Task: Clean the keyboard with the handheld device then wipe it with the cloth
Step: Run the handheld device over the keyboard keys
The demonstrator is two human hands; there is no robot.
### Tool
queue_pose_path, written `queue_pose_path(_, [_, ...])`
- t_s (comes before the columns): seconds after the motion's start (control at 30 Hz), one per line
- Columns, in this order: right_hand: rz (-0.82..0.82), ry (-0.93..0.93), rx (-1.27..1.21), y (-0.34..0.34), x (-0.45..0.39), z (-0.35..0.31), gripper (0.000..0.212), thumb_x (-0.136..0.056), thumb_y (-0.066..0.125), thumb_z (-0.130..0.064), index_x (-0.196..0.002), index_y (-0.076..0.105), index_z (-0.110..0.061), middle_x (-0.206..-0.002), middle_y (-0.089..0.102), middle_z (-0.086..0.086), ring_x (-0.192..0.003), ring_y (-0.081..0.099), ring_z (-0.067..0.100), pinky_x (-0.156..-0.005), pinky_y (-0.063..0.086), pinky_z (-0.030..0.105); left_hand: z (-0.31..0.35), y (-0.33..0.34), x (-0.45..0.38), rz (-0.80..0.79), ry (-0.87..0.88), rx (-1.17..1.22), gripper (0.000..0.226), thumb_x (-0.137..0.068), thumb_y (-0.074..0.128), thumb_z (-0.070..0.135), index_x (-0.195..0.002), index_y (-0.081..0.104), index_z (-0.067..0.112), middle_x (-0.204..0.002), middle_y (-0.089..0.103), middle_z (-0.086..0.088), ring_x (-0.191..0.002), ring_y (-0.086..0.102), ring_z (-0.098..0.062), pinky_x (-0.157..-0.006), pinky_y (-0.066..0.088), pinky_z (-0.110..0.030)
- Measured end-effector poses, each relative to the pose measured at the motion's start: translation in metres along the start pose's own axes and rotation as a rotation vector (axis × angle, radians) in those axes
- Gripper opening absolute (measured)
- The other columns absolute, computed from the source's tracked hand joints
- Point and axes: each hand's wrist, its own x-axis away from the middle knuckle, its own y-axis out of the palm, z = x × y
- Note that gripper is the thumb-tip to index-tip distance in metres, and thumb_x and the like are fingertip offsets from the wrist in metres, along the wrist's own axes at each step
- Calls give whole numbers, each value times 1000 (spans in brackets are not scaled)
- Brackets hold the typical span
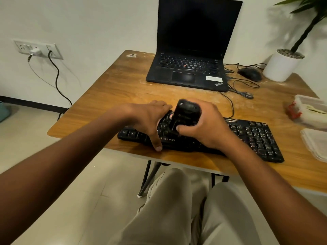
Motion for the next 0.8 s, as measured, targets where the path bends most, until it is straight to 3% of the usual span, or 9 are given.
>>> queue_pose_path(0.07, [-59, 11, 55, -4, 3, 6, 38, -72, 85, -16, -102, 67, -32, -92, 70, -10, -85, 65, 3, -74, 59, 27, 0, 0, -1, -5, -10, -20, 126, -55, 96, 50, -155, 24, 24, -145, 32, 7, -135, 29, -14, -119, 32, -43])
queue_pose_path(0.23, [-153, 126, 137, -48, 16, 17, 43, -72, 86, -11, -101, 66, -36, -97, 70, -12, -88, 65, 1, -73, 55, 20, 3, -2, -1, -27, -31, -60, 134, -57, 95, 51, -160, 13, 23, -156, 22, 4, -143, 22, -17, -120, 28, -41])
queue_pose_path(0.37, [-19, 132, 73, -57, 7, 17, 53, -70, 86, -11, -113, 63, -33, -106, 65, -12, -95, 63, 6, -73, 55, 22, 4, -1, -5, -36, -42, -91, 137, -54, 95, 53, -160, 13, 24, -156, 22, 5, -143, 21, -17, -122, 29, -45])
queue_pose_path(0.47, [64, 94, -17, -41, -15, 14, 57, -71, 87, -9, -106, 56, -41, -104, 62, -16, -95, 59, 2, -73, 52, 20, 4, -1, -7, -40, -53, -104, 137, -51, 96, 54, -159, 15, 25, -153, 24, 6, -141, 23, -17, -121, 31, -48])
queue_pose_path(0.6, [25, 81, -47, -27, -44, 20, 51, -72, 86, -8, -108, 60, -32, -100, 66, -13, -92, 62, 1, -65, 51, 10, 3, -1, -10, -51, -58, -110, 140, -49, 96, 57, -159, 14, 27, -153, 24, 7, -141, 22, -17, -121, 31, -48])
queue_pose_path(0.73, [-66, 150, 53, -46, -44, 40, 51, -71, 86, -7, -113, 63, -25, -107, 67, -5, -99, 65, 14, -83, 58, 35, 1, 0, -12, -65, -56, -108, 142, -50, 96, 57, -160, 12, 26, -155, 23, 7, -143, 21, -17, -122, 29, -48])
queue_pose_path(0.8, [-87, 193, 74, -66, -39, 47, 52, -72, 85, -4, -115, 64, -25, -110, 68, -4, -103, 65, 17, -87, 58, 38, 1, -1, -11, -71, -55, -105, 142, -51, 96, 57, -160, 11, 26, -156, 22, 6, -144, 20, -18, -122, 29, -48])
